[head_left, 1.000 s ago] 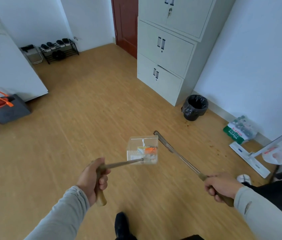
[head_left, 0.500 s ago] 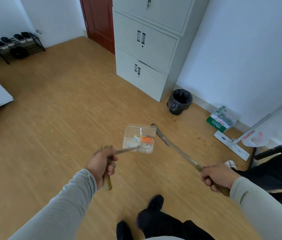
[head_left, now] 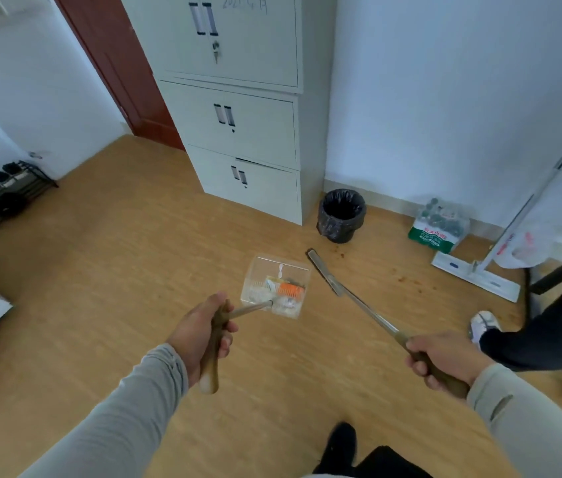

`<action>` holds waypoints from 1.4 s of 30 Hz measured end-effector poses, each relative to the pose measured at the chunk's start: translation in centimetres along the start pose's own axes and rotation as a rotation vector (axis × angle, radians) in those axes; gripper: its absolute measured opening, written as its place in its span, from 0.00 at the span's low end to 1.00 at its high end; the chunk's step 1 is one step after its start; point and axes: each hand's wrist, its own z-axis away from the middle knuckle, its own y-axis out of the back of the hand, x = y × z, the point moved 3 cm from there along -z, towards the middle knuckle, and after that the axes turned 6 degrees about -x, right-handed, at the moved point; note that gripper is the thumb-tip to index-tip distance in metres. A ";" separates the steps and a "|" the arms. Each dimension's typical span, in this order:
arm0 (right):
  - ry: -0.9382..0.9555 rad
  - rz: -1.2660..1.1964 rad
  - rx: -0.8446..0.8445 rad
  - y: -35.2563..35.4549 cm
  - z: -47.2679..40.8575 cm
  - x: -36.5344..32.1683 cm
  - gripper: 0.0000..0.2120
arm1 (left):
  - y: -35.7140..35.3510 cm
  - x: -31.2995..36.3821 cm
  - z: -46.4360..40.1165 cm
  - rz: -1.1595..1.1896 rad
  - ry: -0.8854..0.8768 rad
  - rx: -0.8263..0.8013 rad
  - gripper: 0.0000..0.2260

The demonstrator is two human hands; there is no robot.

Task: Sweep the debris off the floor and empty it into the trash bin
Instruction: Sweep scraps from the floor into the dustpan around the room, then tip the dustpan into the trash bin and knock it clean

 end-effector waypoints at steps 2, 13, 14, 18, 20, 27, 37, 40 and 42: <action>0.020 -0.004 0.002 0.8 -0.6 -1.2 0.09 | -1.4 1.7 -1.3 0.050 0.071 -0.063 0.12; 0.065 -0.048 0.068 3.0 -2.1 -6.1 0.07 | -2.9 6.7 -9.3 -0.038 0.002 -0.015 0.16; 0.060 -0.067 0.069 2.9 -2.2 -6.5 0.07 | -2.7 7.3 -10.2 -0.031 -0.005 -0.012 0.17; 0.039 -0.108 0.102 1.7 -2.5 -8.7 0.08 | -2.2 10.3 -13.8 -0.078 -0.013 -0.049 0.14; 0.025 -0.115 0.126 1.0 -2.9 -10.1 0.10 | -1.9 11.9 -15.7 -0.139 -0.019 -0.082 0.14; 0.035 -0.308 0.183 -2.3 -4.0 -15.8 0.08 | -0.3 17.9 -22.1 -0.295 -0.075 -0.229 0.14; 0.101 -0.364 0.334 -4.2 -4.7 -21.9 0.06 | -0.8 23.9 -27.5 -0.465 -0.155 -0.352 0.21; 0.090 -0.344 0.352 -3.2 -5.2 -22.7 0.08 | -2.3 25.3 -28.6 -0.514 -0.150 -0.385 0.20; 0.086 -0.343 0.356 -2.0 -5.6 -23.2 0.08 | -3.6 26.2 -29.4 -0.594 -0.147 -0.402 0.16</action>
